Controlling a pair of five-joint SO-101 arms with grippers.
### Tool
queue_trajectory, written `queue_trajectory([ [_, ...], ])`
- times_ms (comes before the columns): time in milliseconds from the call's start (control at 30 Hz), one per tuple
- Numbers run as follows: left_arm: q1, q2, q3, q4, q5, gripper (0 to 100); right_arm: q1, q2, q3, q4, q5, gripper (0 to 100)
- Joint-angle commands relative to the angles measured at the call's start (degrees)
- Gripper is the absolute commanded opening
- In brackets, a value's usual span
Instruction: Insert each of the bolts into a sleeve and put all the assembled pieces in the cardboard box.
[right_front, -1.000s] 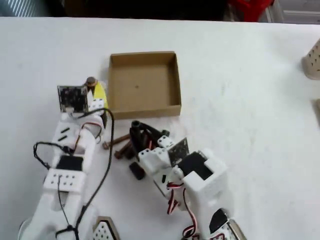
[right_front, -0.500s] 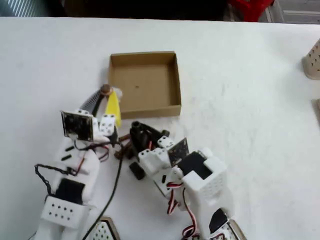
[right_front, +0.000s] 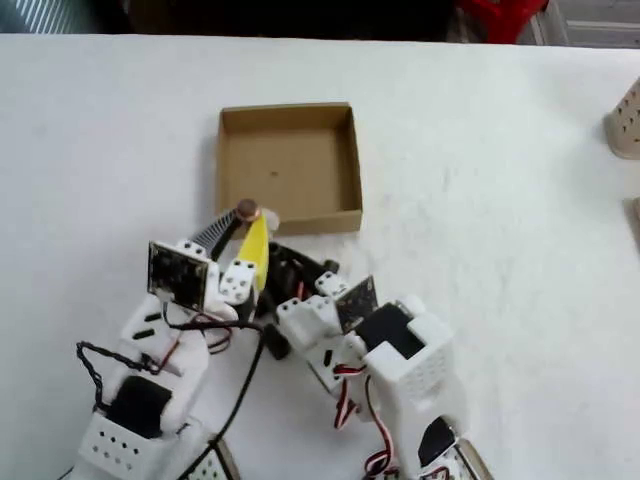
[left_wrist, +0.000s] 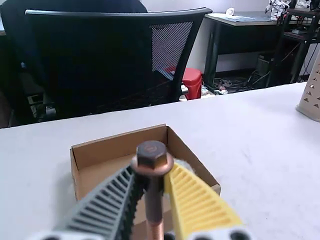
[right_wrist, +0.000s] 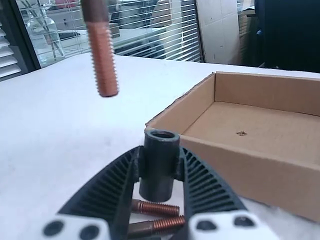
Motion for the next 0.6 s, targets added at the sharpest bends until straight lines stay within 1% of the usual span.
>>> queue_trajectory([
  [0, 1.0, -1.2, -3.3, 0.1, -0.1, 2, -1.0, -0.1, -0.8, -1.3, 0.8, 1.5],
  [400, 1.1, -1.2, -2.7, 0.3, 0.4, 2, -2.0, -0.1, 0.2, -1.2, 0.8, 1.5],
  [500, 1.1, -1.5, -1.0, 0.2, 5.5, 2, -2.4, -0.1, 0.2, -1.3, 0.8, 1.5],
  [567, 1.0, -2.1, -0.3, 0.2, 7.7, 2, -2.4, -0.1, 0.2, -1.4, 0.8, 1.5],
])
